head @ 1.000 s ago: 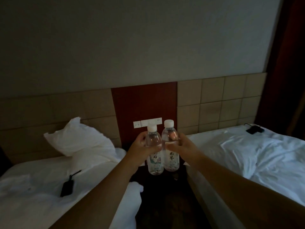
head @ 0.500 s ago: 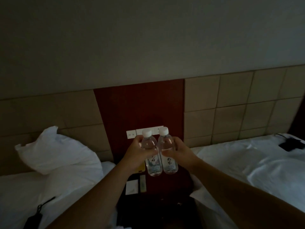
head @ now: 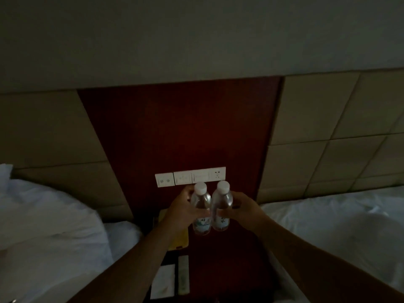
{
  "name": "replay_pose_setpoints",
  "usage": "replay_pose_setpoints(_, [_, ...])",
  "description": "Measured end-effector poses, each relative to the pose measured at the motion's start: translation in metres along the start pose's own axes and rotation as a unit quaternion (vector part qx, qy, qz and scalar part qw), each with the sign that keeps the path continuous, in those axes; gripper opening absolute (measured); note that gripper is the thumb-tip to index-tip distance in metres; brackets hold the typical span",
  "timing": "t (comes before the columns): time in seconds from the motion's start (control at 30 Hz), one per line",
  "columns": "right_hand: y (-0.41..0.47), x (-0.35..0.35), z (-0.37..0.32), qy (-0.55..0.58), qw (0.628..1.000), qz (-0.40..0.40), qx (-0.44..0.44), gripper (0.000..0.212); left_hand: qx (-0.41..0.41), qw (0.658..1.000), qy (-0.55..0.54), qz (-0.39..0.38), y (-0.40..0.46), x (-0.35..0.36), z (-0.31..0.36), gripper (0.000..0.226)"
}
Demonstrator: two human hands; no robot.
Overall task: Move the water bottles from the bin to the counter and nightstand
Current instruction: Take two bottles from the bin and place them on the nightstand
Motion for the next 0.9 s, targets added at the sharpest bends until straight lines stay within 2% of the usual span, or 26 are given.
replay_pose_setpoints(0.13, [0.067, 0.007, 0.065, 0.021, 0.998, 0.001, 0.065, 0.042, -0.030, 0.999, 0.040, -0.007, 0.067, 0.020, -0.056, 0.071])
replay_pose_setpoints(0.3, [0.140, 0.022, 0.163, 0.036, 0.994, -0.010, 0.103, 0.047, -0.039, 0.993, 0.112, -0.016, 0.144, 0.063, -0.142, 0.060])
replay_pose_setpoints(0.4, [0.176, 0.036, 0.229, 0.029, 0.994, -0.024, 0.106, 0.042, -0.060, 0.993, 0.097, -0.013, 0.183, 0.087, -0.197, 0.052])
replay_pose_setpoints(0.5, [0.200, 0.050, 0.283, 0.035, 0.991, -0.042, 0.120, 0.046, -0.074, 0.994, 0.085, 0.005, 0.210, 0.104, -0.237, 0.052])
replay_pose_setpoints(0.63, [0.208, 0.062, 0.325, 0.030, 0.988, -0.065, 0.135, 0.050, -0.065, 0.994, 0.090, 0.019, 0.234, 0.118, -0.262, 0.058])
replay_pose_setpoints(0.73, [0.214, 0.065, 0.343, 0.045, 0.988, -0.054, 0.138, 0.048, -0.060, 0.995, 0.076, 0.030, 0.245, 0.121, -0.265, 0.060])
replay_pose_setpoints(0.9, [0.223, 0.063, 0.357, 0.054, 0.986, -0.052, 0.152, 0.053, -0.047, 0.991, 0.123, -0.007, 0.244, 0.122, -0.264, 0.064])
Point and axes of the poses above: each hand's wrist, its own y-axis towards the middle knuckle, its own x-axis out of the palm, z = x × y, the point moved 5 cm from there along y, towards the middle knuckle, and after that the axes turned 2 degrees about -x, right-handed, at the moved point
